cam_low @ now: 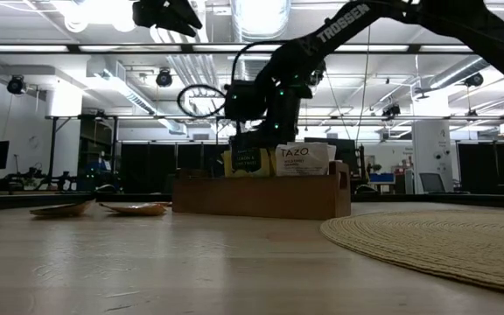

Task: Pick & Place Tea
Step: Put the yellow tea bag into the middle section of the wooden organizer

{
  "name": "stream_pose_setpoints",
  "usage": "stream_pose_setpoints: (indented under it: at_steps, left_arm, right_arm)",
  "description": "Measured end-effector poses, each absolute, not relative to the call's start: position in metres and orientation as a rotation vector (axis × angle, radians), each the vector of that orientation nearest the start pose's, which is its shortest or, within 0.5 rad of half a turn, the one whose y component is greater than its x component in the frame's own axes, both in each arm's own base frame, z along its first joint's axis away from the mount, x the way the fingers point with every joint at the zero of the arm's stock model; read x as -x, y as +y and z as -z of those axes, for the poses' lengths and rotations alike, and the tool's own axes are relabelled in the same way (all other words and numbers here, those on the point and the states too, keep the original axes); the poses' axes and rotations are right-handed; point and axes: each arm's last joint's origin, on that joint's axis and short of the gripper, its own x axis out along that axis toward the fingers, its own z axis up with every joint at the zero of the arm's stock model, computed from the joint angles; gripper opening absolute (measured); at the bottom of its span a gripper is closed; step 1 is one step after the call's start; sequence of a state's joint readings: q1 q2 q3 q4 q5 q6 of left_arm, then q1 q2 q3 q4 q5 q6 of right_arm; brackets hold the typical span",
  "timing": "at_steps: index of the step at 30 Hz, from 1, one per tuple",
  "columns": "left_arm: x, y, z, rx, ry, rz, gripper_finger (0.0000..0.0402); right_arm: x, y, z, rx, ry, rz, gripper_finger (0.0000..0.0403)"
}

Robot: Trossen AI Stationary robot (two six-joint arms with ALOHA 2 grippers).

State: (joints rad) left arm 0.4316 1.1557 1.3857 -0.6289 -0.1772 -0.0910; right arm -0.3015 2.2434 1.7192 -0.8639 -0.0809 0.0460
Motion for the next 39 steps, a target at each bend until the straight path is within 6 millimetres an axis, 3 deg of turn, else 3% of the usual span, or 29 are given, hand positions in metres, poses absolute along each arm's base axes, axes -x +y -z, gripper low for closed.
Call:
stream_pose_setpoints:
  at_steps: [4, 7, 9, 13, 14, 22, 25, 29, 34, 39]
  left_arm:
    - [-0.204, 0.100, -0.422, 0.137, 0.374, -0.624, 0.0153]
    - [-0.204, 0.100, -0.422, 0.137, 0.374, -0.626, 0.0153]
    - [-0.204, 0.100, -0.422, 0.136, 0.374, -0.626, 0.0153]
    - [-0.204, 0.100, -0.422, 0.136, 0.371, -0.627, 0.0153]
    - [-0.204, 0.100, -0.422, 0.136, 0.371, -0.627, 0.0153]
    - [-0.204, 0.100, -0.423, 0.135, 0.366, -0.627, 0.0153]
    - [-0.204, 0.100, -0.423, 0.135, 0.366, -0.627, 0.0153]
    - [-0.204, 0.100, -0.423, 0.135, 0.366, -0.626, 0.0153]
    - [-0.205, 0.100, -0.424, 0.135, 0.350, -0.623, 0.0153]
    - [-0.205, 0.099, -0.425, 0.158, 0.340, -0.598, 0.0153]
  right_arm:
    - [-0.430, -0.131, -0.135, -0.311, 1.388, 0.219, 0.0249]
    - [-0.431, -0.131, -0.128, -0.308, 1.432, 0.210, 0.0215]
    - [-0.432, -0.132, -0.124, -0.303, 1.451, 0.201, 0.0170]
    - [-0.431, -0.133, -0.123, -0.301, 1.458, 0.198, 0.0039]
    - [-0.431, -0.133, -0.125, -0.295, 1.460, 0.206, 0.0027]
    - [-0.429, -0.146, -0.142, -0.255, 1.473, 0.273, 0.0008]
    - [-0.428, -0.152, -0.156, -0.232, 1.459, 0.295, 0.0008]
    - [-0.423, -0.158, -0.199, -0.216, 1.368, 0.311, 0.0008]
    - [-0.412, -0.156, -0.236, -0.138, 1.315, 0.274, 0.0008]
    - [-0.402, -0.142, -0.287, -0.007, 1.197, 0.213, 0.0008]
